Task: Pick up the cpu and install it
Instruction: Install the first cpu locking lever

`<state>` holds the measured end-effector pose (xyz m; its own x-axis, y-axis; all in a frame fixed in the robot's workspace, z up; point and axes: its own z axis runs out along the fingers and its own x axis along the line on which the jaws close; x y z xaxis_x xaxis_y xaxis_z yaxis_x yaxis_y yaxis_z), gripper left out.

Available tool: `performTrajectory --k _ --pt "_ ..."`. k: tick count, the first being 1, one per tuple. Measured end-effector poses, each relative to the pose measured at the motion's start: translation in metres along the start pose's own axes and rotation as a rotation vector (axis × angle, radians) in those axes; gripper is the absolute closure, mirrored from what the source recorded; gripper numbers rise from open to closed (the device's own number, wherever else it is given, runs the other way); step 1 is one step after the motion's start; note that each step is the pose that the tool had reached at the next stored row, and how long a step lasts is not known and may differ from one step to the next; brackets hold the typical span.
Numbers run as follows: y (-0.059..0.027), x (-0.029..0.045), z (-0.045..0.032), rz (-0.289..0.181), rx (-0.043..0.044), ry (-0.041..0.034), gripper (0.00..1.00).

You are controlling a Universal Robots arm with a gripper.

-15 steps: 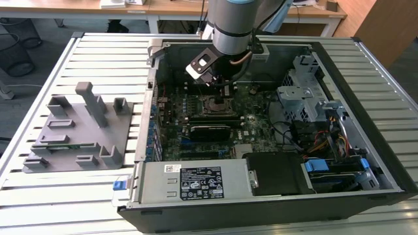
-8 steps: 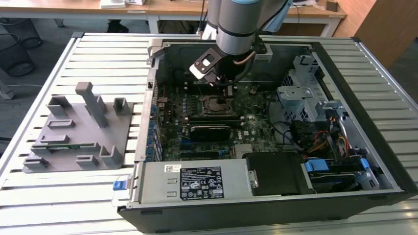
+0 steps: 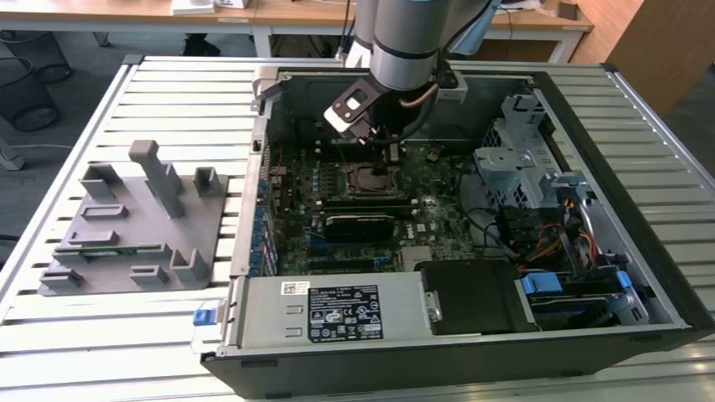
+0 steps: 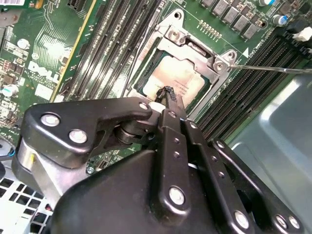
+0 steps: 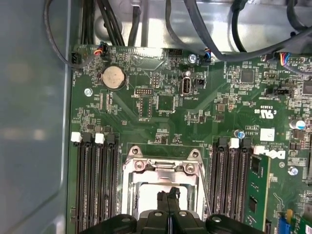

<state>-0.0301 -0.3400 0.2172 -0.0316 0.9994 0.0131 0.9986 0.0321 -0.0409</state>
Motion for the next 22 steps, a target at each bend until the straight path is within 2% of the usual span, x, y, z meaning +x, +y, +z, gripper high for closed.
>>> performTrajectory --k 3,9,22 --pt "-0.0015 0.0002 -0.0032 0.0 -0.0107 -0.0043 0.89" --pt "-0.0047 0.0005 -0.0135 -0.001 -0.035 -0.0079 0.89" --pt "-0.0058 0.0009 -0.035 -0.001 -0.0366 -0.0123 0.89"
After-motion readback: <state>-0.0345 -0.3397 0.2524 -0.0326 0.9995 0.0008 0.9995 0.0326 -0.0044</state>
